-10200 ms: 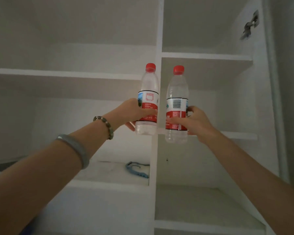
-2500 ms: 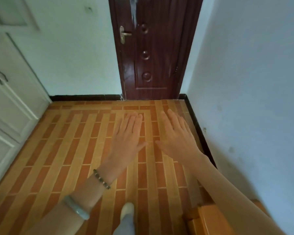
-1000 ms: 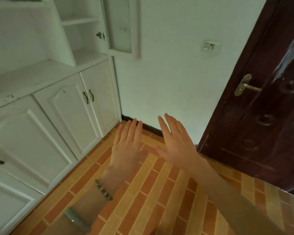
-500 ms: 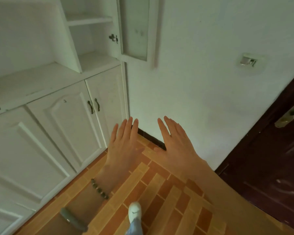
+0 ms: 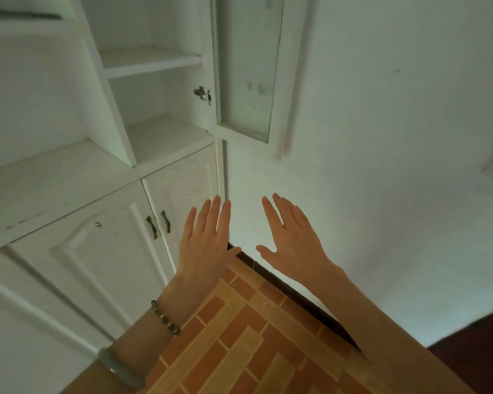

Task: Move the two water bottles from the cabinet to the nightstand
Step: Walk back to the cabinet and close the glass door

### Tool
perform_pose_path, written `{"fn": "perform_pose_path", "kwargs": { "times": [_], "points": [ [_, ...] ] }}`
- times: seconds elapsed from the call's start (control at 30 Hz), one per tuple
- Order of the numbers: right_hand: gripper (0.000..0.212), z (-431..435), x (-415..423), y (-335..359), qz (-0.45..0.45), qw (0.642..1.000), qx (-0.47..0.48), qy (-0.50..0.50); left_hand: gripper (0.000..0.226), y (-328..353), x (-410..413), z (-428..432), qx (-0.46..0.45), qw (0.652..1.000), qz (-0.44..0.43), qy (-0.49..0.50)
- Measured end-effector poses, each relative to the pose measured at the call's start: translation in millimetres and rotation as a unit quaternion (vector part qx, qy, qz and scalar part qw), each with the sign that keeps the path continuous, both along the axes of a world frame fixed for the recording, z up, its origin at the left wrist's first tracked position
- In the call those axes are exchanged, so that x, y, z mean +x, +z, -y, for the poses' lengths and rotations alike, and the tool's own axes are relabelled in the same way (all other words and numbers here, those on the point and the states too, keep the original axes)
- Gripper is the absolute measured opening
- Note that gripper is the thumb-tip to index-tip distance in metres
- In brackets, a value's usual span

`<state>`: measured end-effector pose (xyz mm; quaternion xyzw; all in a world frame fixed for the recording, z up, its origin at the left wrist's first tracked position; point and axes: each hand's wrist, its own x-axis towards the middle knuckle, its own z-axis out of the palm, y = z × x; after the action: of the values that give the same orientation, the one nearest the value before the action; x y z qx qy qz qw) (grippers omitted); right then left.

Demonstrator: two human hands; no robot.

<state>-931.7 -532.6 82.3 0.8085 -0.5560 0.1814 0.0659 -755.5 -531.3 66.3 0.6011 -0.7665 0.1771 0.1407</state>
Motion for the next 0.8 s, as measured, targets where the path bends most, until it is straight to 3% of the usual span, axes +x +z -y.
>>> {"fn": "perform_pose_path", "kwargs": {
  "times": [0.4, 0.8],
  "points": [
    [0.082, 164.3, -11.0, 0.9, 0.003, 0.997, -0.040, 0.061, 0.094, 2.9, -10.7, 148.2, -0.019, 0.998, 0.022, 0.054],
    [0.088, 308.1, -65.9, 57.5, -0.019, 0.988, -0.099, 0.121, 0.095, 58.9, -70.6, 269.5, -0.079, 0.989, 0.025, 0.127]
  ]
}}
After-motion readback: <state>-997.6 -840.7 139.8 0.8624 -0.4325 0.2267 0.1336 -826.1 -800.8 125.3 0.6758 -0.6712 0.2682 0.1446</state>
